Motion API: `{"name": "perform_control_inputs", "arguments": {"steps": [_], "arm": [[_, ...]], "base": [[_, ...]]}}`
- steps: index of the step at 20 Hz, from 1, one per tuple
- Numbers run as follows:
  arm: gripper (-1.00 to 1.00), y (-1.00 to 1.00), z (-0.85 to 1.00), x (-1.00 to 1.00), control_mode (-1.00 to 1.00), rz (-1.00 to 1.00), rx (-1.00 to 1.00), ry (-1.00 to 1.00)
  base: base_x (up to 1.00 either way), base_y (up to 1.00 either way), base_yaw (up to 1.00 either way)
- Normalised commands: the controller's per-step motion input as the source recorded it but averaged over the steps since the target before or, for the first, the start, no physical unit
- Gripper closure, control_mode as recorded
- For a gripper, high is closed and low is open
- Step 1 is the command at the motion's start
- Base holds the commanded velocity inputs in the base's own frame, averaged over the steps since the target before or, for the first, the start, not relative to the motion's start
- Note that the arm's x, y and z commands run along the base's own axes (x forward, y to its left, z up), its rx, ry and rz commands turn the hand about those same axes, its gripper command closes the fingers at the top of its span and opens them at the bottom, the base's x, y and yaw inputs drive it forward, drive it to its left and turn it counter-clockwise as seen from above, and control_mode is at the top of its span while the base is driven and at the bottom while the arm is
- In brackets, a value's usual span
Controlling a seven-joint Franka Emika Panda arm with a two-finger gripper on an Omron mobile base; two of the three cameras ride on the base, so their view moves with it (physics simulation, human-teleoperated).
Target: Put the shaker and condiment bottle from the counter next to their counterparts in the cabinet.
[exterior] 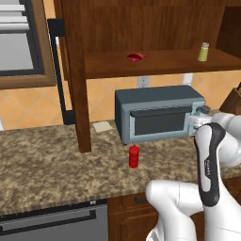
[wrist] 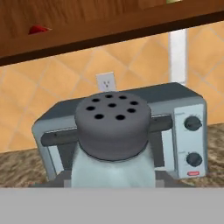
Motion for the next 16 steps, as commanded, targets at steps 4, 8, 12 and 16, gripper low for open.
{"name": "perform_control_inputs", "arguments": {"steps": [4,8,12,16], "arm": [[1.0,-0.42,0.92,-0.17,-1.0,-0.25,-0.02,0.0],[1.0,-0.29,0.71,-0.05,-1.0,-0.25,-0.1,0.0],[1.0,-0.08,0.41,-0.01,-1.0,-0.16,-0.21,0.0],[1.0,-0.24,0.78,-0.09,-1.0,-0.14,-0.17,0.0]], "base": [[0.0,0.0,0.0],[0.0,0.0,0.0],[0.0,0.0,0.0],[0.0,0.0,0.0]]}}
